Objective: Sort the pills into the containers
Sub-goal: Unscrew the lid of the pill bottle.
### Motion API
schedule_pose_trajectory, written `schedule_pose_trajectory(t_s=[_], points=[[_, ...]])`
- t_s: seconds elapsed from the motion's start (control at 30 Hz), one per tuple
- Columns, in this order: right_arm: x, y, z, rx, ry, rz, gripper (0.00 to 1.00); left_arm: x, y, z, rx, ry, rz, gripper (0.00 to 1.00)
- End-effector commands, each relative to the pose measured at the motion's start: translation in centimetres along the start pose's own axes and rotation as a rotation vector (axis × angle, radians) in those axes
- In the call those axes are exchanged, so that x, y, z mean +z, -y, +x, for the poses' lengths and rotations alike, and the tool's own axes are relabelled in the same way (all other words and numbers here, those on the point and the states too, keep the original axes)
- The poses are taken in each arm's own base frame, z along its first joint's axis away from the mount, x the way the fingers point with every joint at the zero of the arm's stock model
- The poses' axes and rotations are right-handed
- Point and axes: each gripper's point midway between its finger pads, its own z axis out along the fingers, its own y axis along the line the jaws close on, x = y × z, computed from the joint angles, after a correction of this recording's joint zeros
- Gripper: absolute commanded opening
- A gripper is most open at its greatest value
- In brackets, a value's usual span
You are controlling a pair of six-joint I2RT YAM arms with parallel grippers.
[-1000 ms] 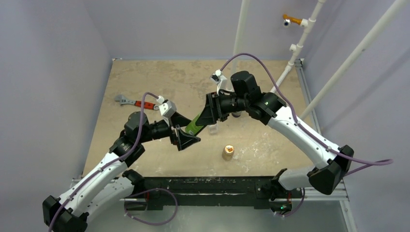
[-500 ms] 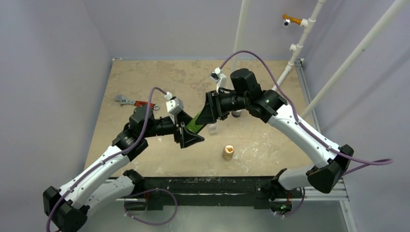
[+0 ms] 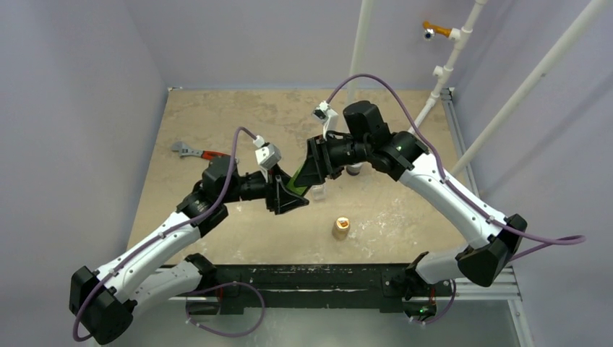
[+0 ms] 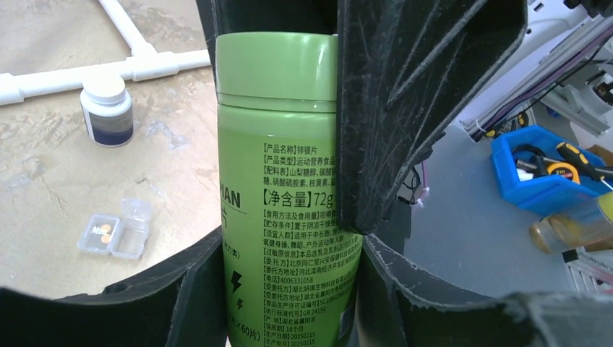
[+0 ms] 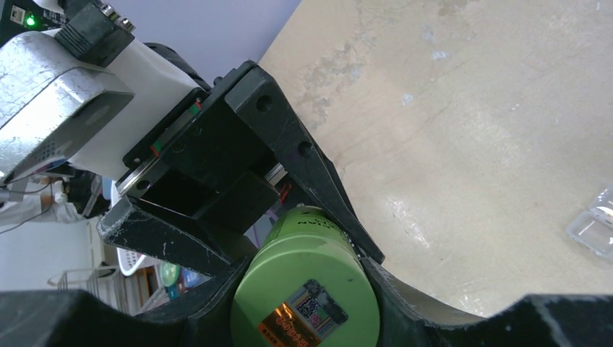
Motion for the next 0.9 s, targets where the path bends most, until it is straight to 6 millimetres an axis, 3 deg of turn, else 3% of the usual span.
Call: schedule_pose_trajectory(t_s=[0.0,0.03,0.1,0.2,0.37,0.5,0.63,0.87], points=[[0.5,0.3,-0.6,-0.025,0.014,0.006,0.46,1.1,-0.5,-1.5,0.014,0.095,-0.018,0.11],[0.5,0.3,-0.7,-0.024,0.019,0.011,0.6,1.2,-1.2,-1.3,0.016,0.105,-0.053,0.01],[0.1,1.3,-1.5,0.008,0.064,0.08,0.82,1.0,-2.7,-0.8,0.039,0.128,-0.141,0.0],[-0.8,2.9,-3.1,0.06,0.143,0.189,0.95,0.3,-5.0,-0.1,0.108,0.162,-0.311,0.0],[-1.1,4.0,-5.3,0.147,0.258,0.248,0.92,-1.3,-7.3,0.0,0.214,0.205,-0.522,0.0],[-1.3,5.6,-6.6,0.173,0.322,0.336,0.87,-2.3,-8.0,-0.6,0.273,0.255,-0.605,0.0],[-1.2,5.3,-7.7,0.182,0.362,0.324,0.83,-2.4,-8.3,-1.0,0.314,0.254,-0.639,0.0],[0.4,4.3,-8.0,0.184,0.343,0.274,0.79,-1.9,-8.4,-1.4,0.331,0.251,-0.637,0.0]])
